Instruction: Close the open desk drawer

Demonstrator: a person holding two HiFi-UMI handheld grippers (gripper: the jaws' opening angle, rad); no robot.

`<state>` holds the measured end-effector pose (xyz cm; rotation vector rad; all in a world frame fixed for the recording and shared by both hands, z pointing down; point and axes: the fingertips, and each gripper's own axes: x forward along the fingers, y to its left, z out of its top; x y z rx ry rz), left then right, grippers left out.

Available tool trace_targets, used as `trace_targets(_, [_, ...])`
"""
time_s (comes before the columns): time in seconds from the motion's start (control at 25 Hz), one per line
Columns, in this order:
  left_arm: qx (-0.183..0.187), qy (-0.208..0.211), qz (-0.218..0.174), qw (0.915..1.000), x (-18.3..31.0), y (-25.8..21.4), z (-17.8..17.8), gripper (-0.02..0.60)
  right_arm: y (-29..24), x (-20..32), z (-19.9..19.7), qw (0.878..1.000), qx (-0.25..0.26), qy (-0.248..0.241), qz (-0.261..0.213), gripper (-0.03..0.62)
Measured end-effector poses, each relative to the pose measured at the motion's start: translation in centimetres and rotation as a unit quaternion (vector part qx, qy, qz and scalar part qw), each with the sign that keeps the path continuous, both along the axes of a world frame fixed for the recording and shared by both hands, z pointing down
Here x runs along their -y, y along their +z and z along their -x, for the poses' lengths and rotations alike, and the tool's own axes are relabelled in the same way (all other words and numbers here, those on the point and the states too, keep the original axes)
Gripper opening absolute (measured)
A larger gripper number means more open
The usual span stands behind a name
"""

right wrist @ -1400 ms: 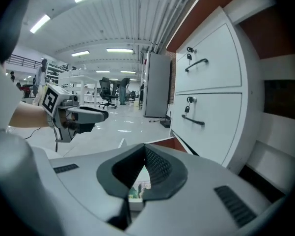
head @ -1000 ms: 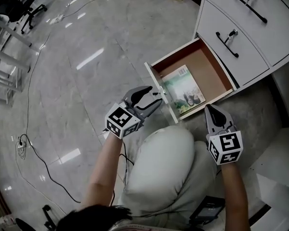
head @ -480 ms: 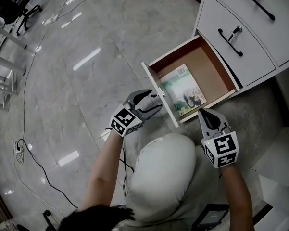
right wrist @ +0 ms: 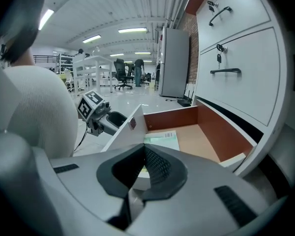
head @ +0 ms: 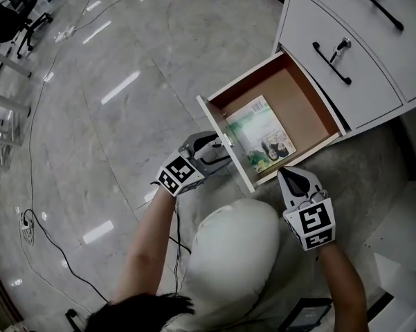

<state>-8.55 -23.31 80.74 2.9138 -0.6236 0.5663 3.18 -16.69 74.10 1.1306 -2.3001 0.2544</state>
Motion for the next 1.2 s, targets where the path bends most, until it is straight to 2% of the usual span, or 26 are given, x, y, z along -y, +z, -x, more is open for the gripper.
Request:
trace_targets(0.36, [0.027, -0.013, 0.000, 0.9995, 0.0, -0.4, 0.0, 0.282, -0.2, 0.9, -1.9, 0.999, 0.005, 0.032, -0.001, 0.012])
trace_targets(0.64, [0.032, -0.023, -0.001, 0.9992, -0.2, -0.7, 0.0, 0.267, -0.7, 1.0, -3.7, 0.998, 0.014, 0.061, -0.001, 0.011])
trace_targets(0.88, [-0.008, -0.016, -0.005, 0.9998, 0.0, -2.9, -0.8, 0.258, -0.6, 0.8, -4.5, 0.997, 0.017, 0.074, 0.002, 0.012])
trace_targets(1.2, [-0.029, -0.010, -0.009, 0.9995, 0.4, -5.6, -1.7, 0.259, -1.6, 0.7, -5.0, 0.996, 0.022, 0.080, -0.007, 0.012])
